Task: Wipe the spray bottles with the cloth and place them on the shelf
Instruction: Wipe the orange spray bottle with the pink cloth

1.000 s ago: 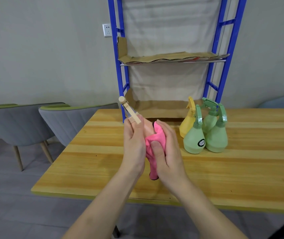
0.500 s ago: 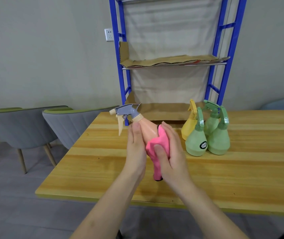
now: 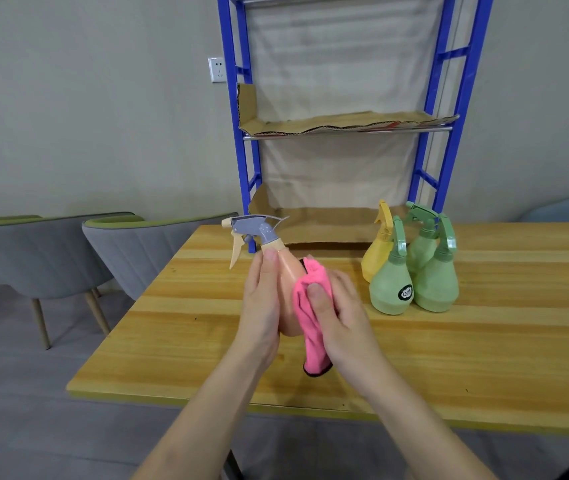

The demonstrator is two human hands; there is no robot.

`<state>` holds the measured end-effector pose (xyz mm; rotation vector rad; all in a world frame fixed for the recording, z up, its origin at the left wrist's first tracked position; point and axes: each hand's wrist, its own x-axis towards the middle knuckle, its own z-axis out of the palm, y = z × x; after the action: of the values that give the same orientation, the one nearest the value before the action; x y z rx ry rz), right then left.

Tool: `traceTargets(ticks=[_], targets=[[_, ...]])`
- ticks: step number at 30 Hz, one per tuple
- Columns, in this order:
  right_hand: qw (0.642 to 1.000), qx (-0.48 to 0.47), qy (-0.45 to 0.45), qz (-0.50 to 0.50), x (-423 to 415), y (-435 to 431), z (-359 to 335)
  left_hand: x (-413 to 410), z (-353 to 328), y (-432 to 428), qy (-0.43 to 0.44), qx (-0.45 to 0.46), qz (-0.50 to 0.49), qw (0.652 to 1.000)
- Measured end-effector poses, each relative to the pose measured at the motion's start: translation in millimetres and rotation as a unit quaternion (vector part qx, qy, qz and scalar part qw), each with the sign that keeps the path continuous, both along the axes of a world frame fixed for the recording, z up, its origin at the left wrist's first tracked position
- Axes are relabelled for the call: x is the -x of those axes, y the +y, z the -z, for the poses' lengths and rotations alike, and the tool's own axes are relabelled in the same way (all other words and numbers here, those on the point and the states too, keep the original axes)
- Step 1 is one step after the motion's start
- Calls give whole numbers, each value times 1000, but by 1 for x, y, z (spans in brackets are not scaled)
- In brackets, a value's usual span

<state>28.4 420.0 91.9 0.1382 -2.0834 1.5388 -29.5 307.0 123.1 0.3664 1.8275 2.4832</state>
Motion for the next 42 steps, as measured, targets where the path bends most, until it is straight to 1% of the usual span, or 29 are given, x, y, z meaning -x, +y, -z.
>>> traceTargets(ticks=[4, 6, 7, 10, 15, 18, 20, 24, 26, 28, 31, 33, 35, 38, 42], targets=[[990, -116, 53, 61, 1, -6, -3, -5, 3, 3, 25, 23, 38, 999], [988, -132, 47, 58, 6, -4, -10, -6, 1, 4, 38, 23, 48, 998], [991, -118, 28, 49, 8, -2, -13, -5, 1, 4, 41, 28, 51, 997], [999, -17, -24, 13, 10, 3, -21, -3, 5, 5, 39, 55, 61, 996], [996, 58, -21, 62, 11, -3, -16, -4, 24, 8, 19, 58, 56, 997], [989, 108, -40, 95, 14, -1, -10, -7, 31, 12, 44, 92, 40, 994], [991, 92, -39, 85, 14, 2, -5, -8, 34, 13, 36, 103, 33, 994], [999, 13, -37, 17, 9, -5, 8, -3, 29, 11, 14, 58, 13, 998], [999, -20, -35, 13, 8, -4, 16, -2, 27, 8, 5, 44, 20, 999], [999, -36, -27, 21, 7, -3, 19, -3, 23, 6, -1, 52, 42, 998], [998, -13, 1, 63, 8, -1, 13, -10, 16, 6, -6, 46, 76, 996], [996, 8, 13, 84, 10, 2, 9, -15, 15, 7, 3, 41, 81, 996], [997, 40, 0, 69, 11, 5, 6, -18, 16, 7, 6, 31, 74, 997], [996, 79, -28, 39, 8, 6, 6, -18, 19, 8, -15, 15, 49, 999], [985, 148, -85, -2, 4, 8, 11, -10, 18, 9, -25, 10, 21, 999]])
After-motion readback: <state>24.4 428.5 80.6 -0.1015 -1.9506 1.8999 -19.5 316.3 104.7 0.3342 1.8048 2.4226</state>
